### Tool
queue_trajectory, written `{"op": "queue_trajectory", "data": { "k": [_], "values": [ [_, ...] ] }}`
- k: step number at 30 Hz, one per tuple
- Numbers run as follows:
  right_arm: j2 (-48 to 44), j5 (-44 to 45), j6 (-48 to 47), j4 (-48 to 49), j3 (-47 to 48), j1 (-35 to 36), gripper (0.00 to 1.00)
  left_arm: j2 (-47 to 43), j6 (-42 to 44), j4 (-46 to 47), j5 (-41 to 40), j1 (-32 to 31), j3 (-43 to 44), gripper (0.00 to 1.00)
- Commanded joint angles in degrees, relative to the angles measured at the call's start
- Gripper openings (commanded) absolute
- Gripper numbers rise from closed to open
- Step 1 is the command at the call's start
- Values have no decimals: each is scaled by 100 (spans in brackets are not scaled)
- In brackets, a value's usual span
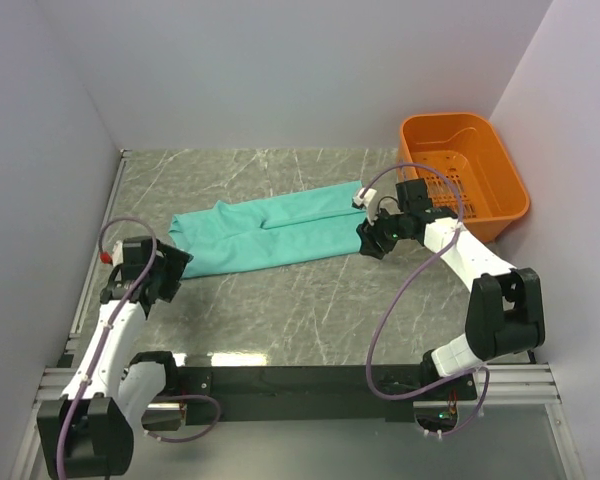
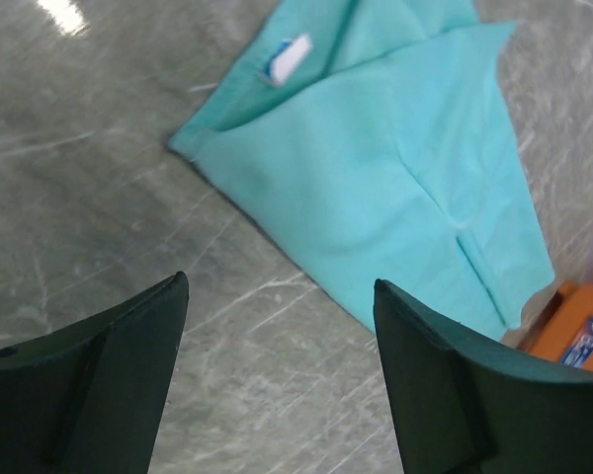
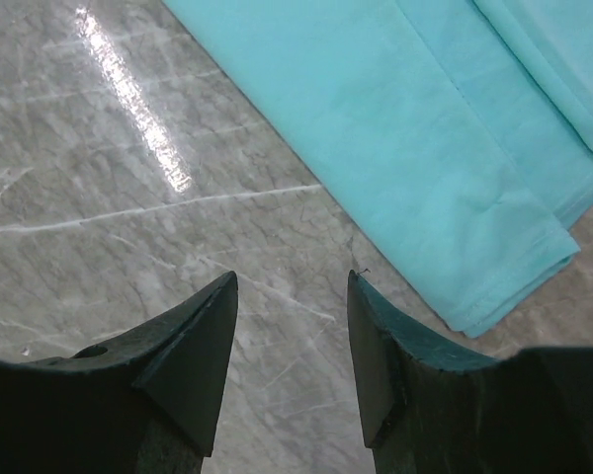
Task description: Fold and stack the t-shirts
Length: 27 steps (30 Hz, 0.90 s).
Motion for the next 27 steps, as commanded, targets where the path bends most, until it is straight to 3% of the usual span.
{"op": "queue_trajectory", "data": {
  "k": [1,8,14,21,27],
  "values": [
    [-195,-201,90,205,96,14,55,143,-1171,169,-257,16,-280,80],
    [-274,-271,72,231,8,-39,56,1224,-1533,1232,16,7,-421,79],
    [-274,-359,46,214,-9,-118,55,1910,-1585,1489,-116,33,-298,77],
    [-301,-438,19,161,8,-171,55,2455,-1322,1638,-19,332,-412,56],
    [-336,-517,2,117,35,-197,55,2561,-681,2025,174,981,-501,36]
  ]
}}
